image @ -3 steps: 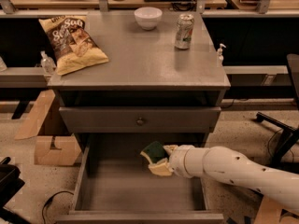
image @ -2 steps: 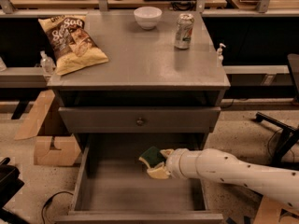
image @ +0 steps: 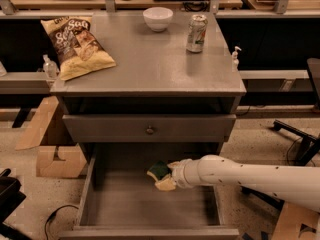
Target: Place sponge into middle drawer
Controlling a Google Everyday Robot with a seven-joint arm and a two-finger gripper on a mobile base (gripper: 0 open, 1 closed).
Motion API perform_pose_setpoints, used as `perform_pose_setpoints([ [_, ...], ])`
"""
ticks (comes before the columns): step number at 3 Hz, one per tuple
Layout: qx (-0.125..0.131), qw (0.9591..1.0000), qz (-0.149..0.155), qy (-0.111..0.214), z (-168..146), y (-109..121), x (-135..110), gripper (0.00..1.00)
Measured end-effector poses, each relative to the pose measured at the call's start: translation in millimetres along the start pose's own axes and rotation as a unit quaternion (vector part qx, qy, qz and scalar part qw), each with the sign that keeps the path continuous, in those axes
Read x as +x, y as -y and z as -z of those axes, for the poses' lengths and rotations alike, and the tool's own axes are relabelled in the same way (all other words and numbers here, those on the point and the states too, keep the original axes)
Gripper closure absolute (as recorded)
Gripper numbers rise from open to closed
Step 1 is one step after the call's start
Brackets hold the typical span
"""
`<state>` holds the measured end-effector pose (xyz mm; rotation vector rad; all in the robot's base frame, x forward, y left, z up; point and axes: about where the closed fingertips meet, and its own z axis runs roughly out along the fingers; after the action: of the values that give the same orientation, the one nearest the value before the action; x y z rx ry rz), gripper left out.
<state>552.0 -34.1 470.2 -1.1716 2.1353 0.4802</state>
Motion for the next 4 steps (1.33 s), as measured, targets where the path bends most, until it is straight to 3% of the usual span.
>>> perform_pose_setpoints([
  [1,-0.028,0.9993,-0.021,-0.009,-31.6,12.3,16.0,1.0],
  [2,-0.029,0.9993,-0.022,-0.007,-33.6,13.2,14.7,0.97],
  [4,-0.032,0.9992,-0.022,-0.007,-36.2,10.9,14.5,0.51],
])
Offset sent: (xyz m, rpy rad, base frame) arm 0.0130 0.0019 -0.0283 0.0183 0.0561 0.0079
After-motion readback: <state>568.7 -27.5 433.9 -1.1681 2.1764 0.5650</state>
